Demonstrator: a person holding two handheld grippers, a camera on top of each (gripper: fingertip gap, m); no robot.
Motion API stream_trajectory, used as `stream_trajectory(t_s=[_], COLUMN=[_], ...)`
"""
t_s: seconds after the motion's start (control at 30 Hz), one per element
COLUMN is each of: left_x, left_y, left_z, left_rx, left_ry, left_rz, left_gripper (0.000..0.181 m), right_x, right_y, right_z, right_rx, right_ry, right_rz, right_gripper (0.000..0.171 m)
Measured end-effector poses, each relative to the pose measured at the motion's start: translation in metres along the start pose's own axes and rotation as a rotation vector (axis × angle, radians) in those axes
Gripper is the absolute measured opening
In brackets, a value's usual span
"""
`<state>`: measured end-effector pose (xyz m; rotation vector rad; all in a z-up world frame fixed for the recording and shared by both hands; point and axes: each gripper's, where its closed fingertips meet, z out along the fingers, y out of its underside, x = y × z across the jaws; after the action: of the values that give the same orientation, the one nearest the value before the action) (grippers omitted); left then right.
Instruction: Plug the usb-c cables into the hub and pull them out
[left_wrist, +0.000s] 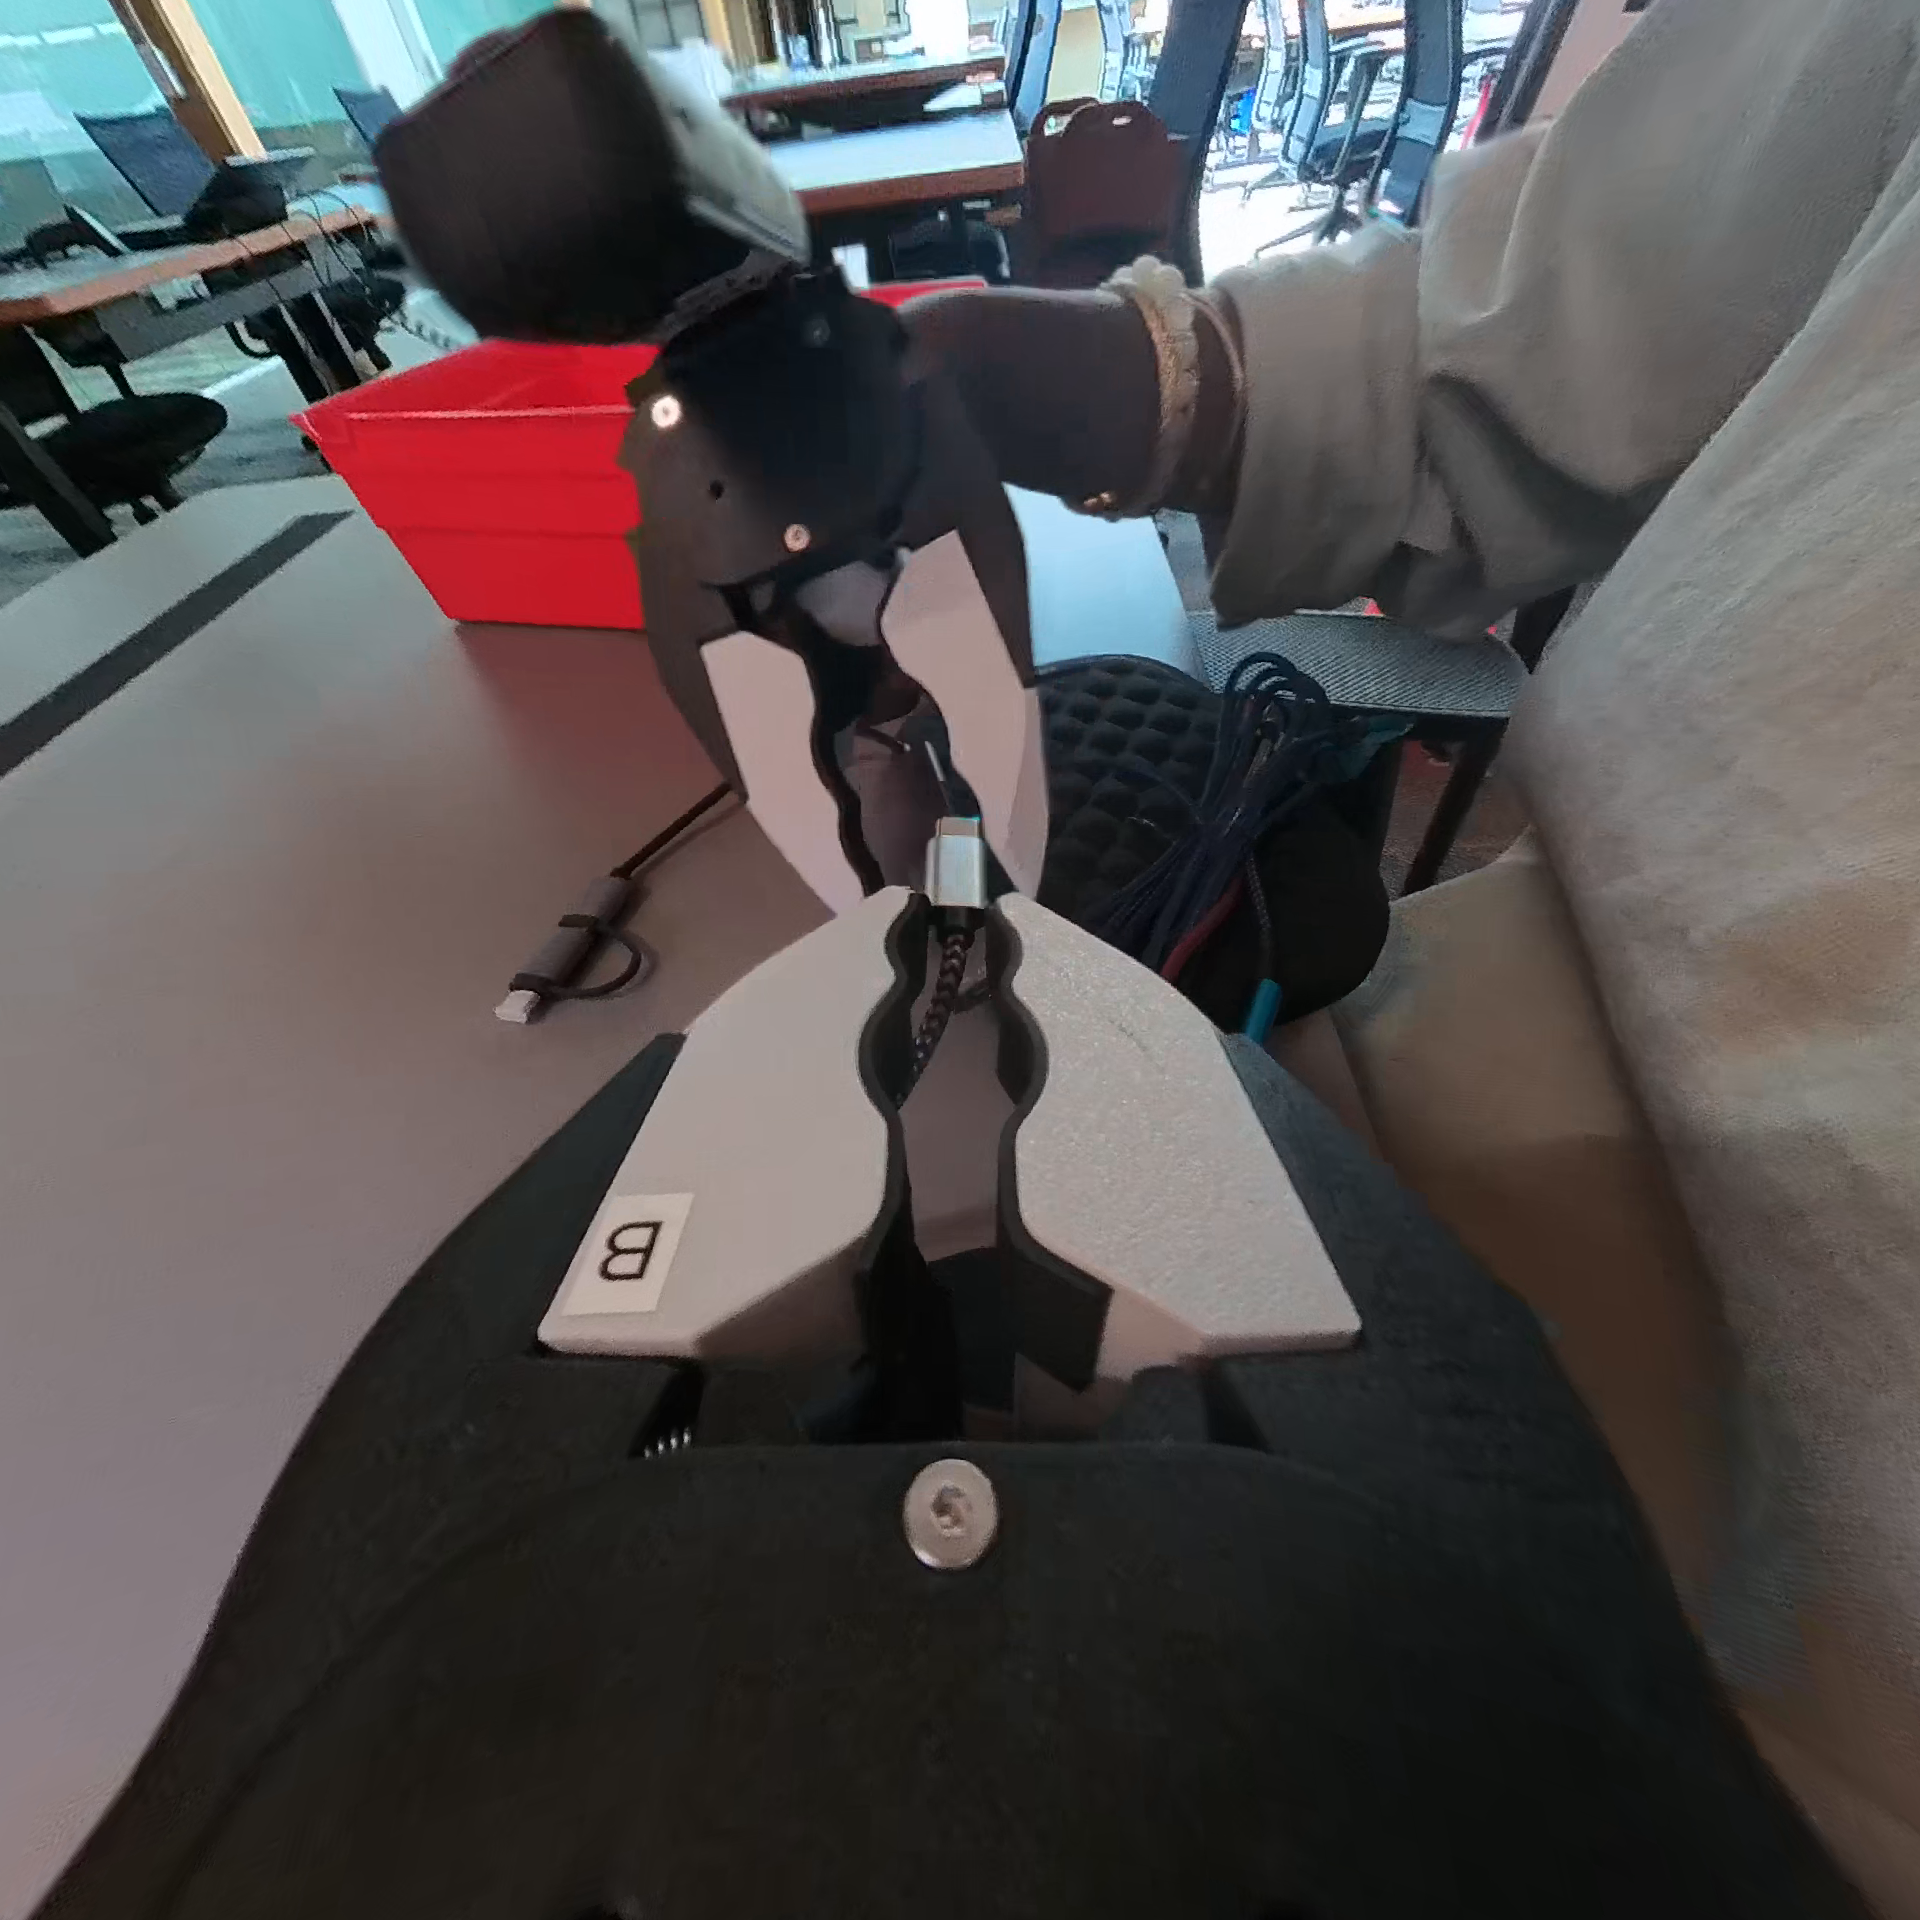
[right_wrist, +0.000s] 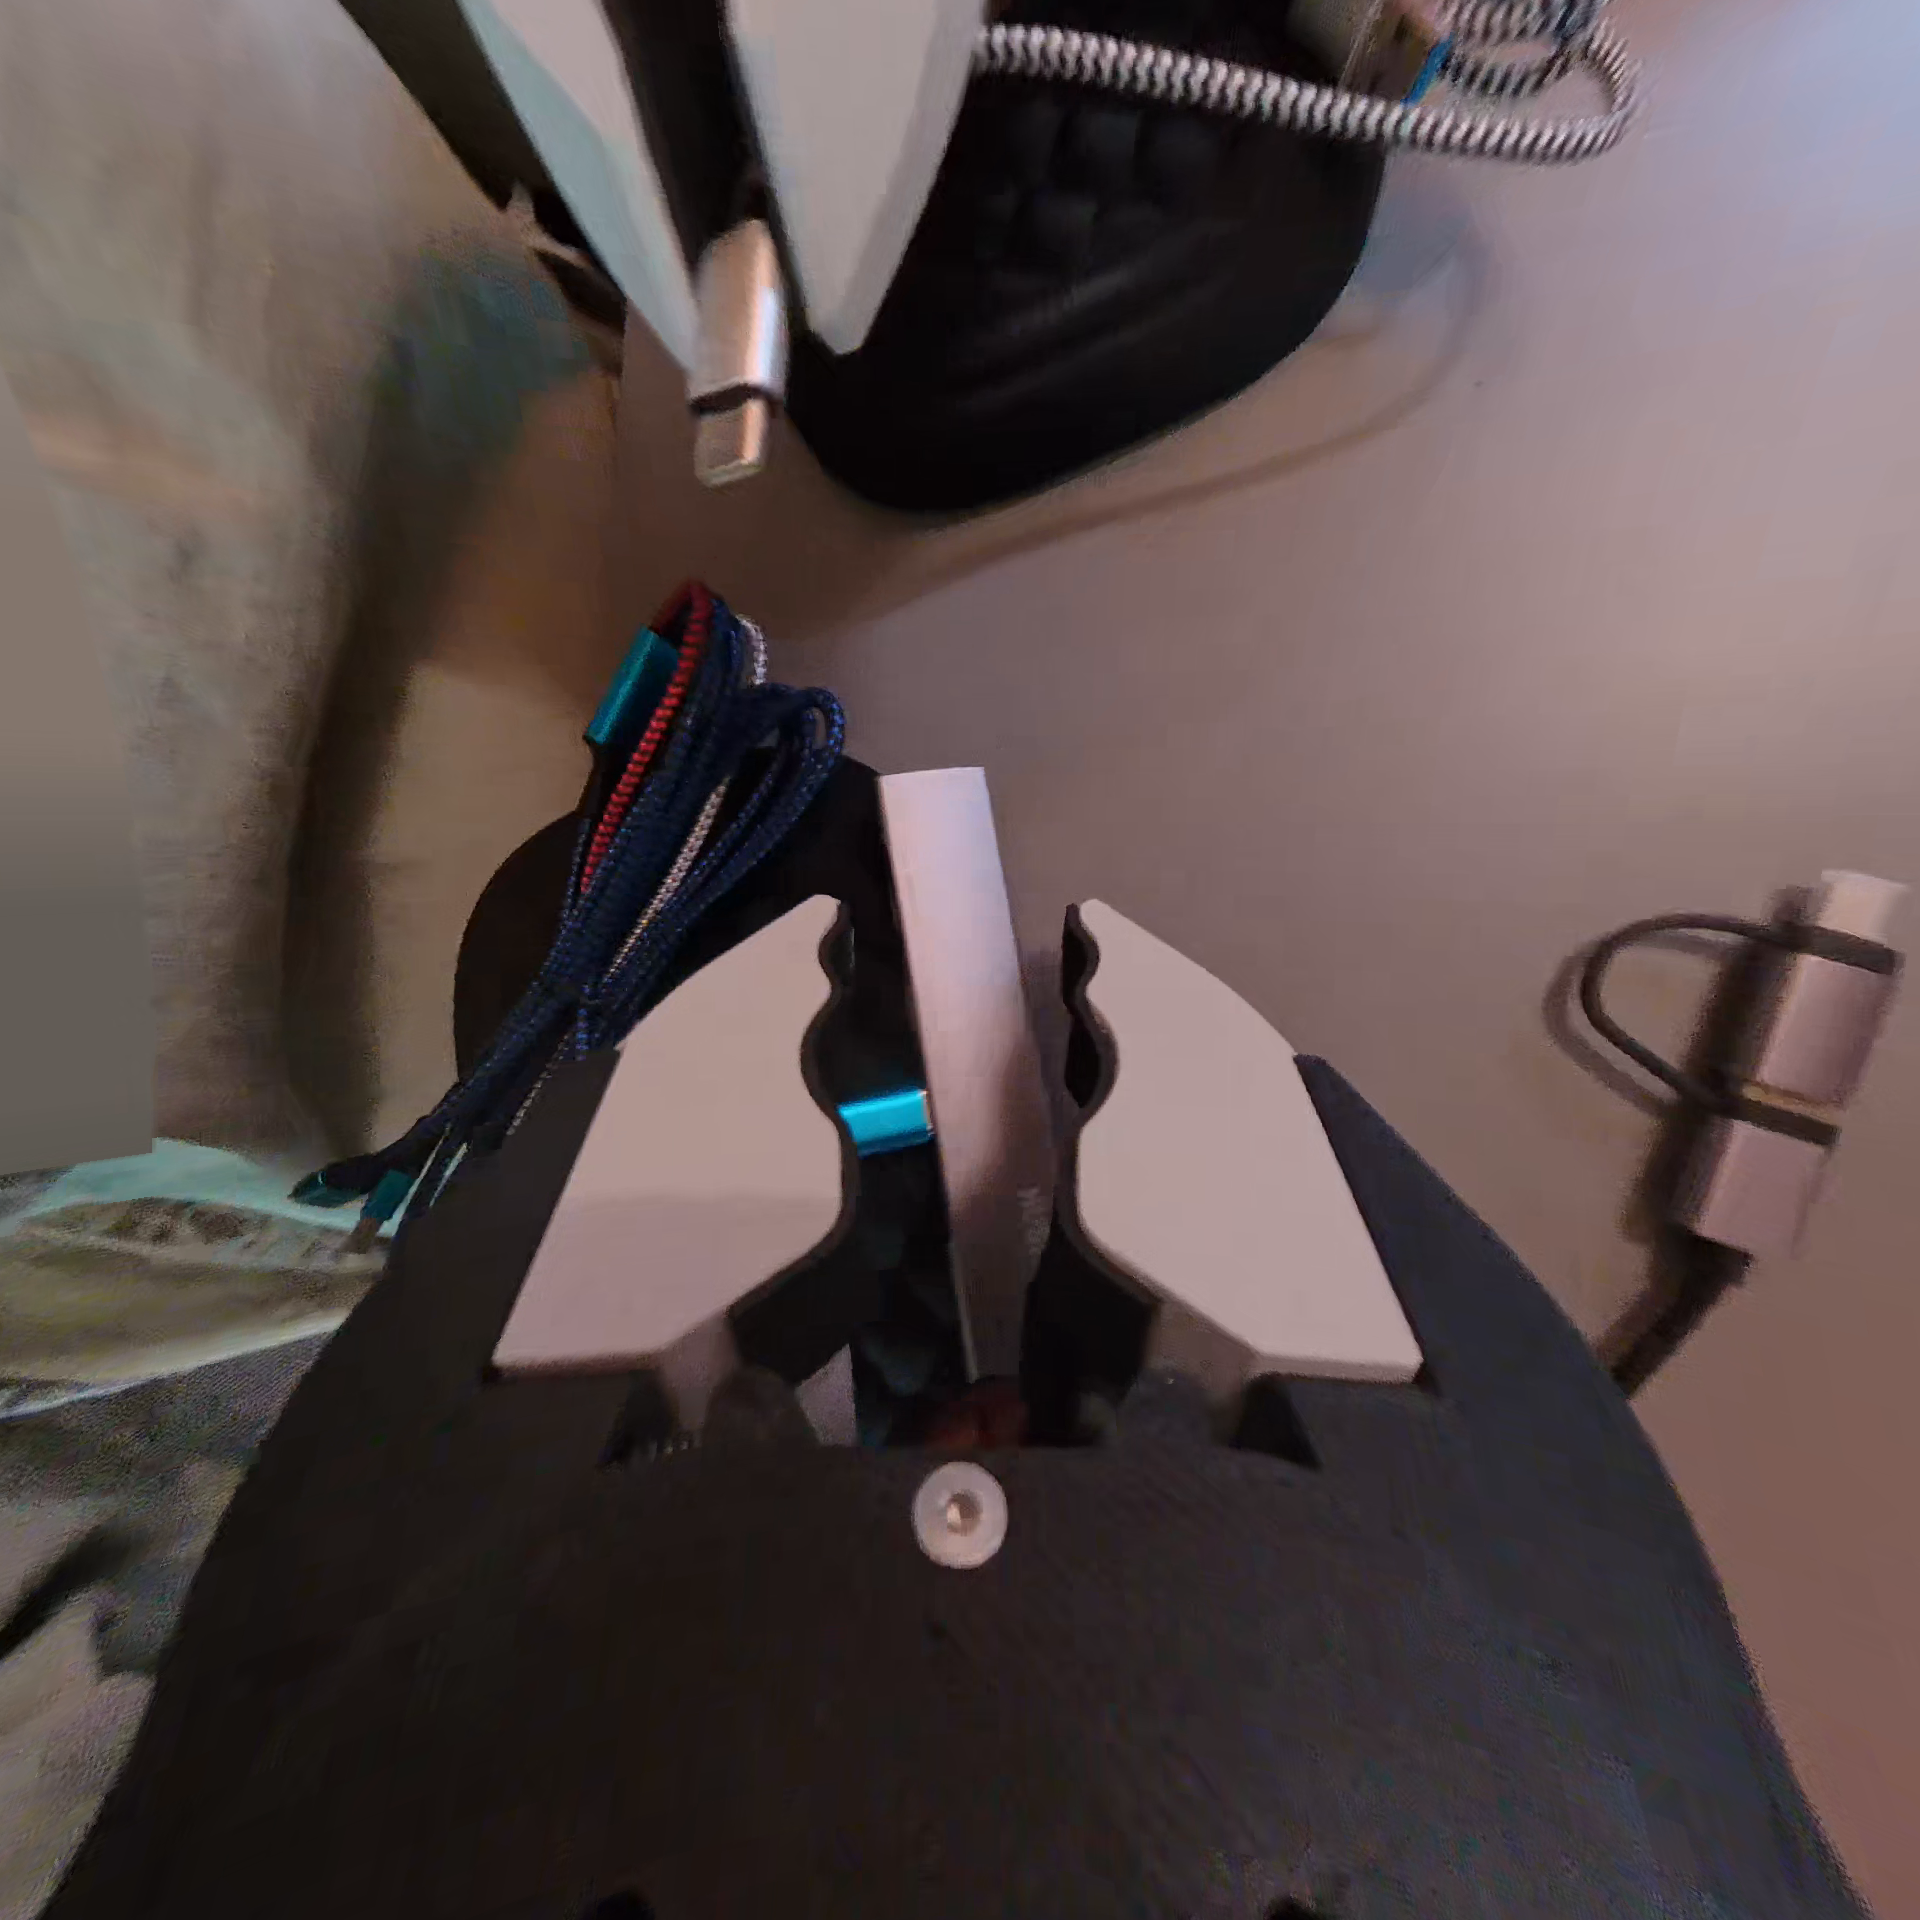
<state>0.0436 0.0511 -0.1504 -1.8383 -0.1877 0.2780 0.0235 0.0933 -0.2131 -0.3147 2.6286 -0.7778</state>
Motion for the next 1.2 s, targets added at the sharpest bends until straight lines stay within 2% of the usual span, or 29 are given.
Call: stream_trajectory(t_s=[0.1,0.13,0.23,0.33,0.43,0.5,0.77,1.2], left_x=[-0.002,-0.004,-0.007,-0.01,-0.011,-0.009,-0.005,0.0], left_y=[0.006,0.009,0.018,0.025,0.027,0.025,0.019,0.025], left_z=[0.003,0.004,0.007,0.01,0.011,0.011,0.008,0.011], left_rx=[-0.051,-0.071,-0.139,-0.19,-0.2,-0.186,-0.132,-0.178], left_ry=[-0.007,-0.016,-0.041,-0.065,-0.066,-0.055,-0.023,0.018], left_rz=[-0.035,-0.045,-0.056,-0.073,-0.088,-0.075,-0.071,-0.06], left_gripper=[0.01,0.01,0.011,0.011,0.011,0.011,0.011,0.011], right_x=[-0.005,-0.004,0.009,0.013,0.009,0.003,-0.007,-0.009], right_y=[0.003,0.002,-0.007,-0.017,-0.016,-0.017,-0.024,-0.027], right_z=[0.007,0.007,-0.004,-0.026,-0.035,-0.036,-0.021,-0.017], right_rx=[-0.034,-0.019,0.084,0.22,0.235,0.257,0.292,0.235], right_ry=[-0.139,-0.13,0.073,0.283,0.482,0.53,0.47,0.497], right_rz=[0.049,0.04,-0.027,0.009,-0.037,-0.062,-0.125,-0.208], right_gripper=[0.023,0.023,0.022,0.021,0.022,0.022,0.021,0.022])
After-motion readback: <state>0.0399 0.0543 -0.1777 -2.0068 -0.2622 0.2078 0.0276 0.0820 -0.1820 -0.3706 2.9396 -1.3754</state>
